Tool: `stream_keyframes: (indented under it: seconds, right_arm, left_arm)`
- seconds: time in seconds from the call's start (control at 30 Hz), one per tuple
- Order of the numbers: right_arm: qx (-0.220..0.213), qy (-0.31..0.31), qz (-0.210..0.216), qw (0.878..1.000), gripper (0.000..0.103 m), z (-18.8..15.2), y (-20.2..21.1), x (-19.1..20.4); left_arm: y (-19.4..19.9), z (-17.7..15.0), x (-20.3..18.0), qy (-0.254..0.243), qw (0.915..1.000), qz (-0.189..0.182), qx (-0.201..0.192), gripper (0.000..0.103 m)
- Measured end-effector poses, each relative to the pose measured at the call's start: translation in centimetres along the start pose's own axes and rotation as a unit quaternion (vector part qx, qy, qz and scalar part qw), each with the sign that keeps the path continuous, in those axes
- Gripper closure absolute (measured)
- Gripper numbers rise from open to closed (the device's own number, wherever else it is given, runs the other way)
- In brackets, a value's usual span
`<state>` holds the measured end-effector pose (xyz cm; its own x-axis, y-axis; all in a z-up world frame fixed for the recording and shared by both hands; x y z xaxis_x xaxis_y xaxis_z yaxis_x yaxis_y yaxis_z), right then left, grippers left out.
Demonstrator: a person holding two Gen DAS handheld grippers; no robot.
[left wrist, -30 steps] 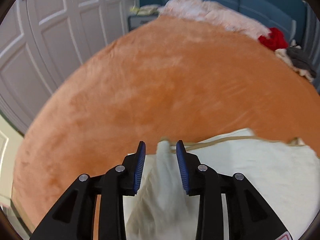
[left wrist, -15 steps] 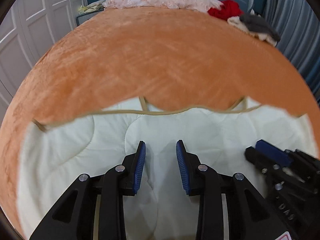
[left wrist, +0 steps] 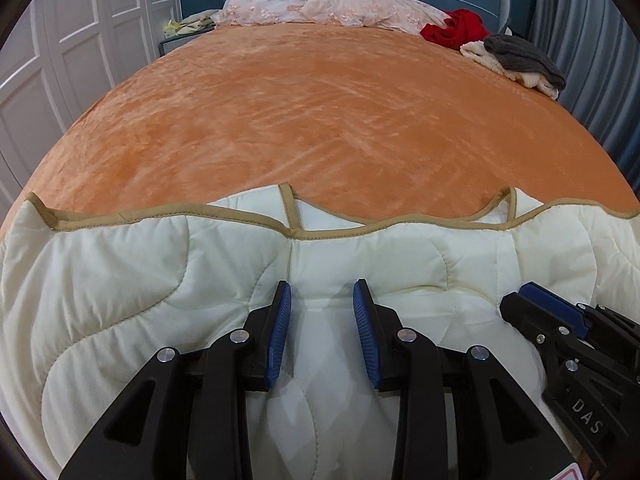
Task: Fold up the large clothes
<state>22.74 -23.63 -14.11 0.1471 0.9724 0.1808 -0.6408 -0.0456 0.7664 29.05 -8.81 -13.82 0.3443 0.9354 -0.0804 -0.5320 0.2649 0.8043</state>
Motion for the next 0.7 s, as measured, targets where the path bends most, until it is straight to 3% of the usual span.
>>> stream_keyframes:
  seconds: [0.1, 0.17, 0.3, 0.47, 0.7]
  right_arm:
    - [-0.024, -0.019, -0.017, 0.999, 0.082, 0.3, 3.2, 0.1]
    - [-0.034, -0.037, 0.004, 0.999, 0.082, -0.2, 6.2, 0.3]
    - [-0.012, -0.046, 0.026, 0.999, 0.082, -2.8, 10.2, 1.6]
    - [0.04, -0.025, 0.014, 0.999, 0.082, -5.7, 9.3, 3.3]
    - [0.061, -0.016, -0.017, 0.998, 0.083, -7.2, 6.7, 3.9]
  left_arm:
    - [2.4, 0.3, 0.7, 0.019, 0.9997, -0.013, -0.007, 0.071]
    - [5.5, -0.2, 1.2, 0.031, 0.9988, -0.028, -0.024, 0.071]
    - [9.5, -2.9, 1.2, 0.037, 0.998, -0.049, -0.015, 0.07]
    - [9.9, -6.3, 0.1, 0.035, 0.9986, -0.037, 0.017, 0.07]
    - [8.2, -8.6, -0.8, 0.012, 0.9998, 0.01, -0.01, 0.069]
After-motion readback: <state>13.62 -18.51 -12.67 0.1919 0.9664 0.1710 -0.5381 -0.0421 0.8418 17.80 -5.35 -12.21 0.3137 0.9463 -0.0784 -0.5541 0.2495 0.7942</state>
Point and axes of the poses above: each gripper's, at about its wrist camera, not at the fingertips, and y roughly against the way its jaws point, x to its left, z to its top, the point moved 2 cm from there along -y, roughly the way its jaws point, and after that the axes turned 2 degrees about y, right-handed, at the moved point
